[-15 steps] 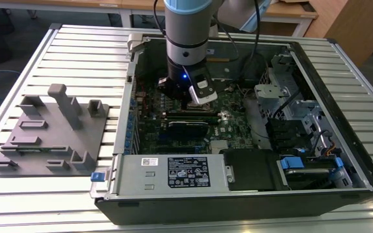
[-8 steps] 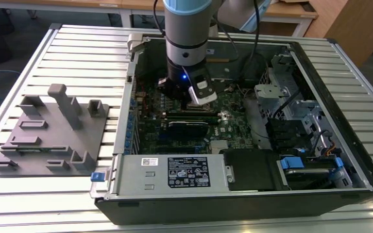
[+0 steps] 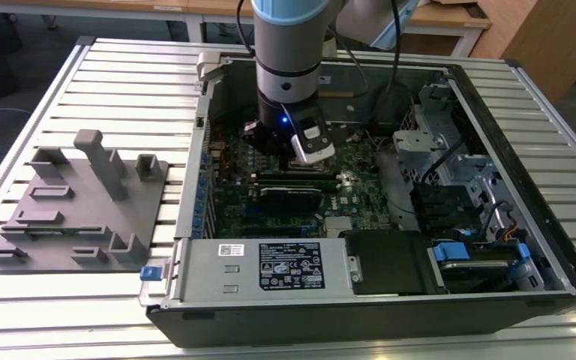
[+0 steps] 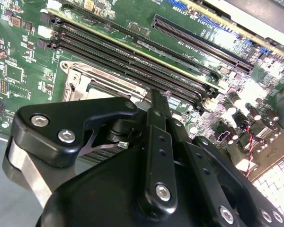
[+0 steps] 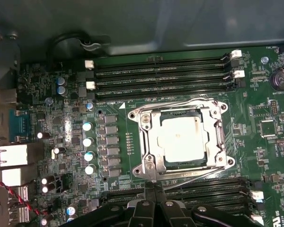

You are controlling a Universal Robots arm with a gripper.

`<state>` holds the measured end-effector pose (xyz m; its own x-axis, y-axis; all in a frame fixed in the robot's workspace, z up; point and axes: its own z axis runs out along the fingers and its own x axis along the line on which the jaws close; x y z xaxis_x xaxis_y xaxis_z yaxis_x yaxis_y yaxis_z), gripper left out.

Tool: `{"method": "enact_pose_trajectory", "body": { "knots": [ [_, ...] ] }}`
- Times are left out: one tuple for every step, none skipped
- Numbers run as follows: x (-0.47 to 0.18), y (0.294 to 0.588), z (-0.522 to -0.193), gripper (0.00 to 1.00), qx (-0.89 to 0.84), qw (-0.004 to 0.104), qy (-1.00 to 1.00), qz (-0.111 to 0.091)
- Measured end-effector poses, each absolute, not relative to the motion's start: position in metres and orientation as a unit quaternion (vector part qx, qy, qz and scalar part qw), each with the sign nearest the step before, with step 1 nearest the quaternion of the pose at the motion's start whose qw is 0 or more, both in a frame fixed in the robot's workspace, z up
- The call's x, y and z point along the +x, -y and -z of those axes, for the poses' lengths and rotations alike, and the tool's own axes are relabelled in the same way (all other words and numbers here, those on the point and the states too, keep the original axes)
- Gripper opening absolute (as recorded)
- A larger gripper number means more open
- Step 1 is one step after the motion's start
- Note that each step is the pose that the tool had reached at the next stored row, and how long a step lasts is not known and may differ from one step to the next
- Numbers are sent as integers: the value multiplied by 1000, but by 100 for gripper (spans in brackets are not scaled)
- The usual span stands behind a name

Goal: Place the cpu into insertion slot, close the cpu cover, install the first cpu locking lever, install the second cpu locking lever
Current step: 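Install the second cpu locking lever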

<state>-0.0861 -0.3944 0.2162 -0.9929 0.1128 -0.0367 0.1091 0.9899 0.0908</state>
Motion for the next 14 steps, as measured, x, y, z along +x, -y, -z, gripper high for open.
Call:
{"method": "enact_pose_trajectory", "body": {
  "knots": [
    [-86, 395, -216, 11, 56, 21, -997, -44],
    [-86, 395, -216, 11, 56, 21, -997, -44],
    [-86, 395, -216, 11, 56, 21, -997, -44],
    [-86, 395, -216, 11, 56, 21, -997, -44],
    [-86, 395, -216, 11, 56, 21, -997, -44],
    [-86, 395, -216, 11, 56, 21, -997, -44],
    [-86, 395, -215, 11, 56, 21, -997, -44],
    [-86, 395, -215, 11, 56, 21, -997, -44],
    [-86, 395, -214, 11, 56, 21, -997, -45],
    [-87, 395, -214, 11, 56, 21, -997, -45],
    [-87, 395, -214, 11, 56, 21, -997, -45],
    [-87, 395, -213, 11, 56, 21, -997, -46],
    [-87, 395, -213, 11, 56, 21, -997, -46],
    [-87, 395, -212, 11, 56, 21, -997, -46]
  ]
}}
